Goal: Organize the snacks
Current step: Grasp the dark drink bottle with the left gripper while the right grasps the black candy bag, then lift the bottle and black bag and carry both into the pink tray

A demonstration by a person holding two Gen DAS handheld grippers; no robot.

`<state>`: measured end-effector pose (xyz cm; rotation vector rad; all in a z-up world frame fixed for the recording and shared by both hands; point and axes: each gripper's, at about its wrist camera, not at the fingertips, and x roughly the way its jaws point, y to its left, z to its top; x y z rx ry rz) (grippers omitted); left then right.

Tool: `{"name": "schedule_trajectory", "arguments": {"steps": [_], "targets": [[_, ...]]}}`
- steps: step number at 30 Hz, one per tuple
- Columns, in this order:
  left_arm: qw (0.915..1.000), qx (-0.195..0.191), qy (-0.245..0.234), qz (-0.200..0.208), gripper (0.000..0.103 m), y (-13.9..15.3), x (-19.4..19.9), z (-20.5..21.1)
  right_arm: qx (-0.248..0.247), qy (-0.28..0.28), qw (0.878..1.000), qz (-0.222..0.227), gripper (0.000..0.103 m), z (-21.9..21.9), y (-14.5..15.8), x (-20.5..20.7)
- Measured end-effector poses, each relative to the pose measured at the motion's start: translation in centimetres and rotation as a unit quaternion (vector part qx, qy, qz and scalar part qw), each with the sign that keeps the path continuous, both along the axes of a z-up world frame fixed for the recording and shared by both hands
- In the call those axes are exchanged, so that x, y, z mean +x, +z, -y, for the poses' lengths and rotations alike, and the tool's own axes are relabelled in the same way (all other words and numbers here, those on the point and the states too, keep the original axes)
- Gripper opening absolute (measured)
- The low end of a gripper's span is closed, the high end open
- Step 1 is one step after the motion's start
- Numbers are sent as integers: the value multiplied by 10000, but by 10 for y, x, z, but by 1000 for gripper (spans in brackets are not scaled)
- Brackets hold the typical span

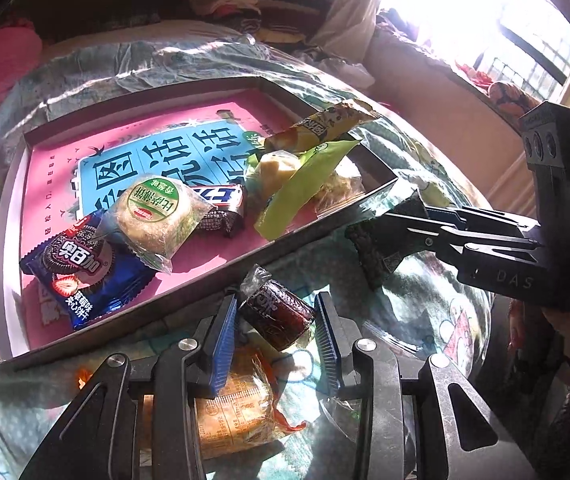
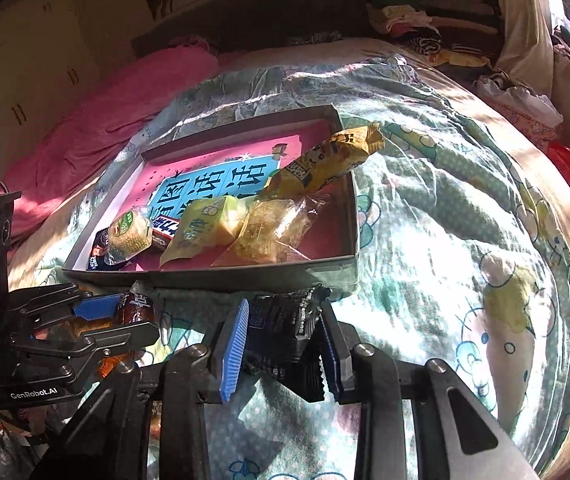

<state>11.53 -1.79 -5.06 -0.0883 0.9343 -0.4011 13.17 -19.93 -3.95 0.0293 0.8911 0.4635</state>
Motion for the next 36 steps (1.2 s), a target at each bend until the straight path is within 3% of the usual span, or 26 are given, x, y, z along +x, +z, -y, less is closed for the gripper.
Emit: {"name": "schedule_trajectory", "arguments": {"steps": [2,13,20,36], "targets": [[10000,-28,26,34,39,3,-2,-3,31,38,10000,-14,29,1,1,0],[9998,-115,128,41,39,7,-7,-11,-92,439,9985,-308,32,-21,-14,-2],[9996,-173,190,92,39,11,-10,-16,-492,722,9957,-300,31,-44,-29,-9],[9960,-417,674,402,39,40,-16,-59,213,339,9992,-31,30,-14,14,-5]]}}
